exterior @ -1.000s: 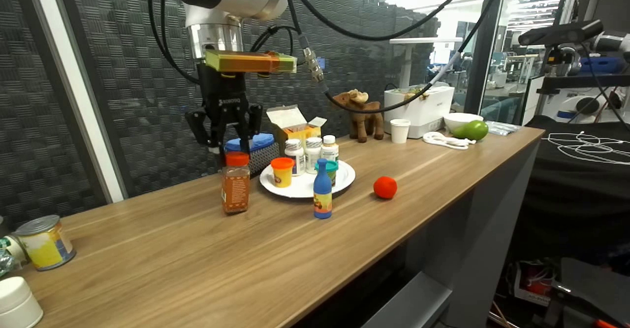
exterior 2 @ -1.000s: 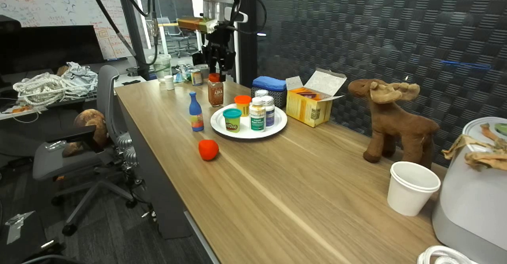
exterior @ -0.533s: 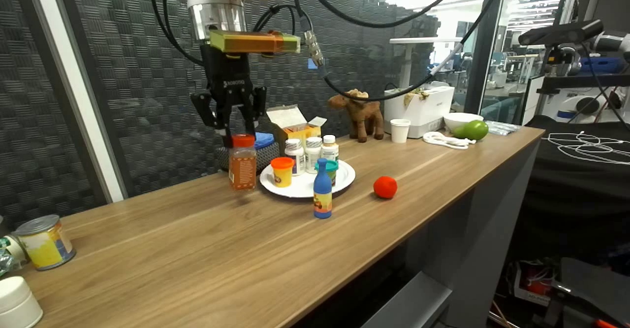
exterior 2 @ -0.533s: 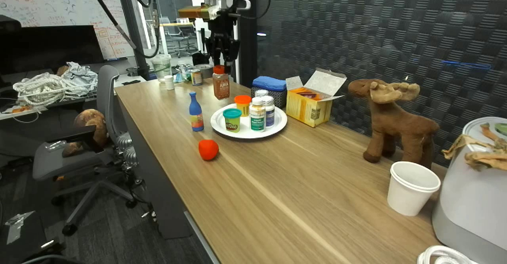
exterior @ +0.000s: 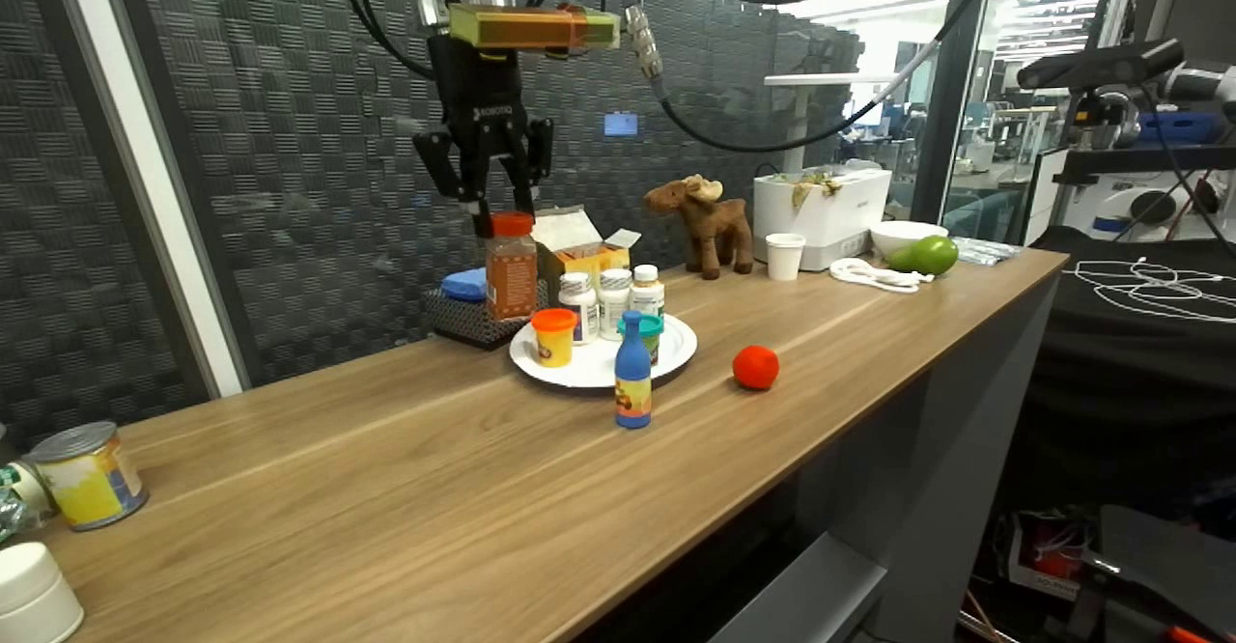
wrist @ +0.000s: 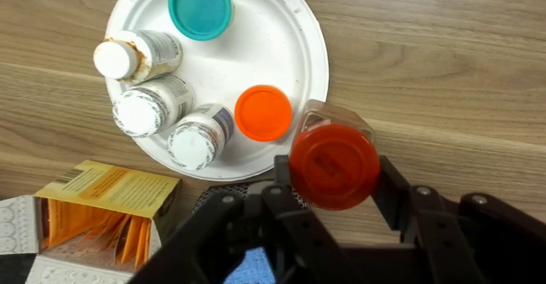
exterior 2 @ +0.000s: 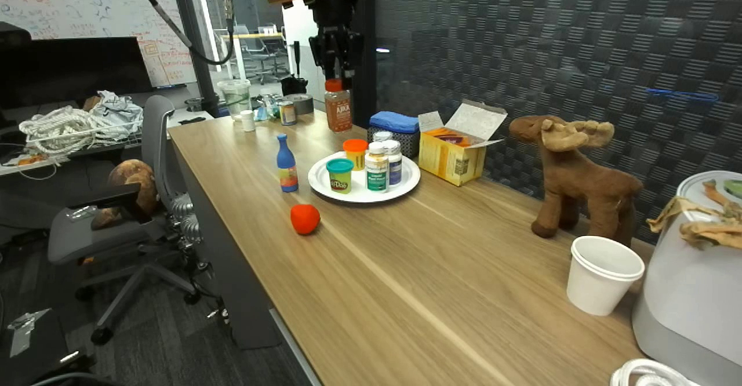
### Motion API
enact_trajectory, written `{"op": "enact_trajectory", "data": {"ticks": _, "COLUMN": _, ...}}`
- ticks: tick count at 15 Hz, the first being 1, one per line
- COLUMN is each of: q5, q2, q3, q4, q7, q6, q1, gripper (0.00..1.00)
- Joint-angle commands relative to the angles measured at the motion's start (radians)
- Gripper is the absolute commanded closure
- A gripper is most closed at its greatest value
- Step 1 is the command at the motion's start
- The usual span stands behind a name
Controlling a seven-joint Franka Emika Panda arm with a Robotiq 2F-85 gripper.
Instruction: Put the bottles and the orange object on the plate
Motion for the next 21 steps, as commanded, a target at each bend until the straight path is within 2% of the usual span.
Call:
{"op": "enact_trajectory", "data": {"ticks": 1, "q5": -0.023, "q2": -0.08, "q3": -0.018, "q4": -0.09, "q7": -0.009, "q6": 0.015, "q1": -0.009, "gripper": 0.75}}
{"op": "enact_trajectory", "data": {"ticks": 13, "q5": -0.018, "q2": -0.241, "q3": -0.062, "q4": -0.351, "q7": -0.018, "q6": 0.104, "q1": -0.032, "gripper": 0.75}}
{"op": "enact_trajectory", "data": {"ticks": 21, "q5": -0.07, "q2": -0.299, "q3": -0.055, "q4": -0.52, "q7": -0.042, "q6": 0.302, "q1": -0.051, "gripper": 0.75}}
